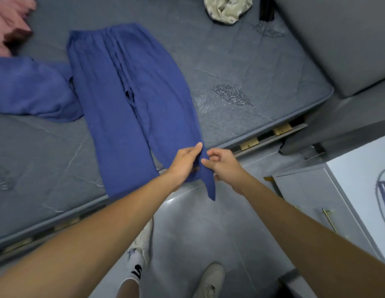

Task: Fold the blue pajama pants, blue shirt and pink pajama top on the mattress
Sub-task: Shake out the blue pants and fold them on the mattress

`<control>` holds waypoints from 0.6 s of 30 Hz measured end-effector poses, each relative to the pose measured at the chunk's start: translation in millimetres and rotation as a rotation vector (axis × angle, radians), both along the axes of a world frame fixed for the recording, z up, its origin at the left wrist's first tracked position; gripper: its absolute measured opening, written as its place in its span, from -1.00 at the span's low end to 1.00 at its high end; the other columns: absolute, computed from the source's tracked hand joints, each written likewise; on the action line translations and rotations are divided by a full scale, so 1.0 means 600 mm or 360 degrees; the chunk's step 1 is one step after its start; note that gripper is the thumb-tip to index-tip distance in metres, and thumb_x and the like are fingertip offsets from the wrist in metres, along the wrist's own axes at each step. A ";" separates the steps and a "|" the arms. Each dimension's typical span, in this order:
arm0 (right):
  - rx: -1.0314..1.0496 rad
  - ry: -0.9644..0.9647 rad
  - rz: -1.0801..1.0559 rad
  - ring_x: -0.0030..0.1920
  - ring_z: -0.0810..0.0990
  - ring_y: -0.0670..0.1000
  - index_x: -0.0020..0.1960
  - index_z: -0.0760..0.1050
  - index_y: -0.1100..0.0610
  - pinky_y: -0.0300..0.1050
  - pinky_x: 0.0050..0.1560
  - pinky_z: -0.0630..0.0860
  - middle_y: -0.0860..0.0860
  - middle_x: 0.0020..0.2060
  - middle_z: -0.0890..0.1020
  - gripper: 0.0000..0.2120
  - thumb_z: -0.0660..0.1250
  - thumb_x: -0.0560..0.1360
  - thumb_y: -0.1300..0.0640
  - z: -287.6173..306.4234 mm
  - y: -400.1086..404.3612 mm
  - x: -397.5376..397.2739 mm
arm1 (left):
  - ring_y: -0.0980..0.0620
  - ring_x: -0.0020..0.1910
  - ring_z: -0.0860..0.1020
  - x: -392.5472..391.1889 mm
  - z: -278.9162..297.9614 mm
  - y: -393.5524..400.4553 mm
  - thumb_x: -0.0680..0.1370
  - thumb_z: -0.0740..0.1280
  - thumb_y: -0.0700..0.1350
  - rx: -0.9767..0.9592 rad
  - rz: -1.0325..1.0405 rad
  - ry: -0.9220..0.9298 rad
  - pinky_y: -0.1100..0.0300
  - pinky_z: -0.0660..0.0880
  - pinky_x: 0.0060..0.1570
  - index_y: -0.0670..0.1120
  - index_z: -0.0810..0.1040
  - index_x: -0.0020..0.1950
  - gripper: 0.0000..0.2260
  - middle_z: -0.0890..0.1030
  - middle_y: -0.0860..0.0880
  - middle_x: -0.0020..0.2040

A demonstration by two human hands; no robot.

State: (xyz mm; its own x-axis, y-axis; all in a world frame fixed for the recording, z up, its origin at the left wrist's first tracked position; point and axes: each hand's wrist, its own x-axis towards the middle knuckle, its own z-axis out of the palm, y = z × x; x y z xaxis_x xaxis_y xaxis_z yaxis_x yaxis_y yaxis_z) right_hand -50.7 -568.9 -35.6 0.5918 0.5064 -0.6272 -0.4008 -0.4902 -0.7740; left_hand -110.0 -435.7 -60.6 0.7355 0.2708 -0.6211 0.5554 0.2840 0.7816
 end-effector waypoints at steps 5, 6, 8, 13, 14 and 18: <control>0.0021 0.0110 0.0190 -0.22 0.63 -0.01 0.09 0.55 0.28 0.00 -0.15 0.68 0.09 -0.30 0.58 -0.84 0.21 0.62 0.38 0.047 0.053 -0.005 | 0.13 -0.52 0.44 -0.011 0.042 0.017 0.65 0.32 -0.12 -0.0037 0.0318 0.0018 0.28 0.40 -0.47 -0.08 0.45 -0.33 -0.67 0.48 0.04 -0.51; 0.0008 0.0140 0.0216 -0.26 0.64 -0.01 0.07 0.57 0.25 0.03 -0.11 0.68 0.09 -0.26 0.63 -0.82 0.20 0.62 0.36 0.049 0.061 -0.001 | 0.14 -0.54 0.39 -0.012 0.040 0.025 0.65 0.31 -0.15 0.0038 0.0339 0.0007 0.28 0.35 -0.49 -0.08 0.41 -0.34 -0.65 0.43 0.05 -0.52; -0.0025 0.0141 0.0228 -0.27 0.68 0.04 0.05 0.58 0.21 0.07 -0.11 0.67 0.13 -0.18 0.68 -0.78 0.17 0.63 0.34 0.048 0.076 0.012 | 0.13 -0.48 0.31 -0.015 0.032 0.043 0.65 0.29 -0.15 0.0220 0.0324 0.0010 0.21 0.26 -0.44 -0.09 0.40 -0.30 -0.68 0.35 0.01 -0.45; -0.0118 -0.0396 0.0250 -0.36 0.60 -0.03 -0.08 0.59 0.12 -0.13 -0.26 0.57 0.07 -0.25 0.62 -0.75 0.21 0.59 0.38 0.007 0.111 0.057 | 0.15 -0.37 0.28 -0.026 0.008 0.073 0.65 0.29 -0.19 0.0305 0.0247 -0.0055 0.24 0.23 -0.38 -0.14 0.43 -0.28 -0.71 0.35 -0.03 -0.34; -0.0134 -0.0645 0.0354 -0.26 0.62 0.00 -0.06 0.61 0.10 -0.15 -0.16 0.55 0.04 -0.21 0.62 -0.76 0.28 0.55 0.40 -0.006 0.120 0.070 | 0.11 -0.31 0.32 -0.030 0.004 0.079 0.65 0.29 -0.18 0.0289 0.0220 -0.0074 0.20 0.27 -0.32 -0.22 0.47 -0.24 -0.73 0.39 -0.06 -0.30; -0.0201 -0.1358 0.1173 0.29 0.44 0.11 0.29 0.58 0.06 -0.39 0.29 0.20 0.01 0.27 0.56 -0.43 0.28 0.37 0.46 -0.029 0.176 0.117 | 0.04 -0.31 0.27 -0.047 -0.002 0.100 0.63 0.27 -0.20 0.0280 0.0122 -0.0140 0.15 0.22 -0.30 -0.32 0.39 -0.21 -0.74 0.31 -0.08 -0.31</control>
